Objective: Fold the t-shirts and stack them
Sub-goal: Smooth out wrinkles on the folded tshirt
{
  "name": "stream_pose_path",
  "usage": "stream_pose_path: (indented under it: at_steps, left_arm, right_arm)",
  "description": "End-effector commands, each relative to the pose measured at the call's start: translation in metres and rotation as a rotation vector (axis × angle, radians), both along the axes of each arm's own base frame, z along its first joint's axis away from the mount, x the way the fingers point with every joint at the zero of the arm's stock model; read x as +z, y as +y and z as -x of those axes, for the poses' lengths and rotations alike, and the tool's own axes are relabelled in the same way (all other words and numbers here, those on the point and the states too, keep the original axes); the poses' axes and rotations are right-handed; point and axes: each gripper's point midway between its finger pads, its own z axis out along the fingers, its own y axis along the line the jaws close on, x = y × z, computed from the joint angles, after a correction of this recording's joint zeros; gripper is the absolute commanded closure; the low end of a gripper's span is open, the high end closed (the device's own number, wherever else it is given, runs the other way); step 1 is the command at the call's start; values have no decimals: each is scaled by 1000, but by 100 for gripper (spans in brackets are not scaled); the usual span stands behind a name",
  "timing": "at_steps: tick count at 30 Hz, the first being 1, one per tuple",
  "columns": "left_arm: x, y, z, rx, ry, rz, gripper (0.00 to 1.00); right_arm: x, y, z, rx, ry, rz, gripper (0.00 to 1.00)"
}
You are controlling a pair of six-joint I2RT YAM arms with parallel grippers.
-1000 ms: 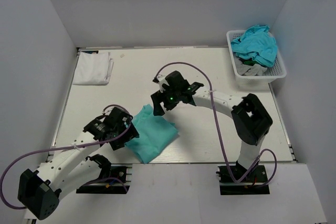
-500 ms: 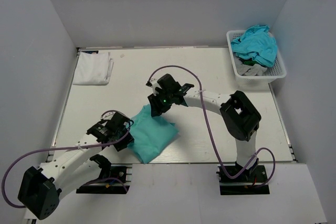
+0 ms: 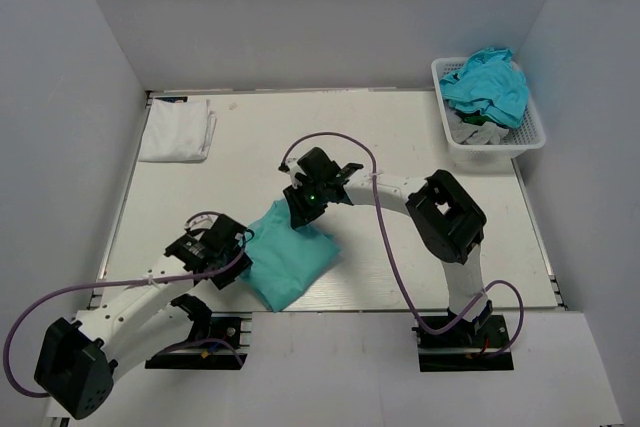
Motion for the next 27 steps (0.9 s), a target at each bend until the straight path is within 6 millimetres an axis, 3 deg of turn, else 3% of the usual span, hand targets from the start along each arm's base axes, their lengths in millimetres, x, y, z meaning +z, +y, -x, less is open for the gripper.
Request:
stream_pose_path:
  at_steps: [1, 4, 7, 8, 9, 11, 15, 17, 18, 25, 27]
  left_arm:
    - [5, 8, -9, 54, -52, -23, 41]
    - [6, 6, -21, 65, -102, -20, 52]
    - [10, 4, -31, 73, -122, -30, 79]
    - [12, 5, -34, 78, -128, -42, 97]
    - [17, 4, -39, 83, -142, -46, 100]
    - [18, 6, -41, 86, -129, -71, 100]
    - [30, -3, -49, 3, -156, -71, 100]
    - [38, -9, -51, -36, -181, -40, 100]
    - [48, -12, -53, -50, -212, -15, 100]
    - [81, -27, -46, -157, -328, 110, 100]
    - [100, -29, -49, -154, -392, 145, 100]
  right_arm:
    - [14, 14, -6, 2, -25, -48, 64]
    - [14, 11, -6, -20, -26, -52, 76]
    - [15, 8, -6, -40, -40, -55, 84]
    - [14, 6, -6, -44, -41, -51, 87]
    - [14, 4, -6, -49, -47, -45, 90]
    - [19, 2, -6, -52, -59, -51, 100]
    - [31, -2, -10, -70, -97, -62, 100]
    - [43, -5, -8, -68, -120, -72, 100]
    - [58, -7, -10, -74, -144, -96, 100]
    - [102, -24, 9, -34, -200, -154, 100]
    - [116, -27, 12, -28, -217, -181, 100]
